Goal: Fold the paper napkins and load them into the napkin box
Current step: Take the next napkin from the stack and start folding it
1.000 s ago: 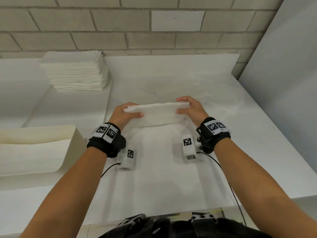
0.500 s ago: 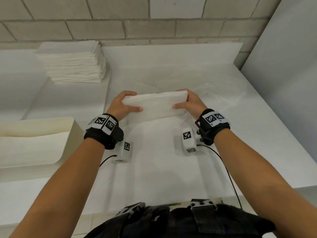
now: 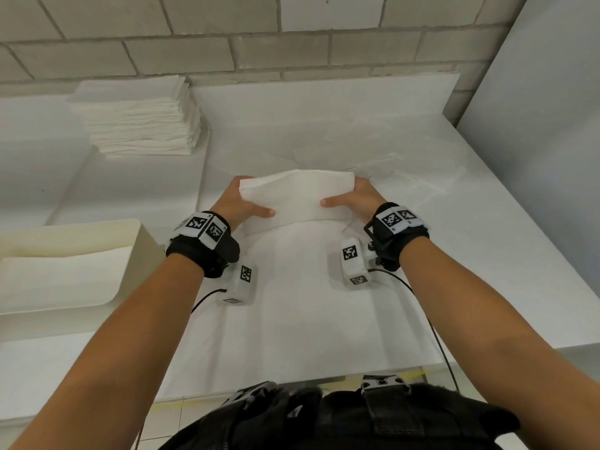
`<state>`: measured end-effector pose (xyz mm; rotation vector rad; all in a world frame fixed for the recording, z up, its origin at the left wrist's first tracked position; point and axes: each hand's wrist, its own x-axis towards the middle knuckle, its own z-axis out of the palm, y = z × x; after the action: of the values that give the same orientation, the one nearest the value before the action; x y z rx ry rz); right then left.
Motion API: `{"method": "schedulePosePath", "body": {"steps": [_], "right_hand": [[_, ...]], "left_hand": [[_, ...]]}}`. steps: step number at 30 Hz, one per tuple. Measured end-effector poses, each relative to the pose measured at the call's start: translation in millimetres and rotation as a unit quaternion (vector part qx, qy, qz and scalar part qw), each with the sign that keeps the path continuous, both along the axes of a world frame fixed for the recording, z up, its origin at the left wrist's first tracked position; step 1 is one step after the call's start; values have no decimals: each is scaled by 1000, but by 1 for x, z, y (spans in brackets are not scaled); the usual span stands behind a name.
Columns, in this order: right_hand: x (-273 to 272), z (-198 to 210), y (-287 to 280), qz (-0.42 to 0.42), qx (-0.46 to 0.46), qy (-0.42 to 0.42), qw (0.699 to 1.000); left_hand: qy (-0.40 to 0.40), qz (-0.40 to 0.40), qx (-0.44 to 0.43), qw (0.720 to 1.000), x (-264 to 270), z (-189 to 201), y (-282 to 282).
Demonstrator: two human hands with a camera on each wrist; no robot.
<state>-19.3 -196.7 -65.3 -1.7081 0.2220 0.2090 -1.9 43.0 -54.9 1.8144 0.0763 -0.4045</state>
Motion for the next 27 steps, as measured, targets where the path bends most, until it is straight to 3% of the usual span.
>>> {"method": "schedulePosePath", "body": {"steps": [3, 6, 9, 11, 12, 15, 17, 19, 23, 27], "right_hand": [[-1, 3, -2, 15, -19, 3, 1000], [-3, 14, -4, 14, -88, -106, 990], [3, 45, 2, 92, -242, -237, 936], [10, 68, 13, 168, -318, -233, 903], [13, 77, 19, 178, -319, -224, 904], [13, 87, 29, 111, -177, -205, 956], [7, 85, 32, 68, -47, -184, 979], [3, 80, 35, 41, 23, -178, 983], [0, 71, 43, 7, 97, -166, 981], [-3, 65, 50, 0, 72, -173, 982]], "left_hand": [[-5, 0, -1, 1000, -3, 2, 0], [-53, 1, 32, 998, -5, 10, -2], [-151, -51, 98, 982, -4, 38, -10], [-217, -96, 111, 965, -2, 62, -18], [-249, -103, 111, 957, -2, 73, -23], [-313, -26, 45, 948, -4, 94, -32], [-298, 48, -30, 953, -6, 94, -34], [-250, 72, -89, 961, -11, 84, -34], [-173, 56, -144, 973, -23, 65, -39], [-175, 53, -139, 973, -28, 56, -52]]}}
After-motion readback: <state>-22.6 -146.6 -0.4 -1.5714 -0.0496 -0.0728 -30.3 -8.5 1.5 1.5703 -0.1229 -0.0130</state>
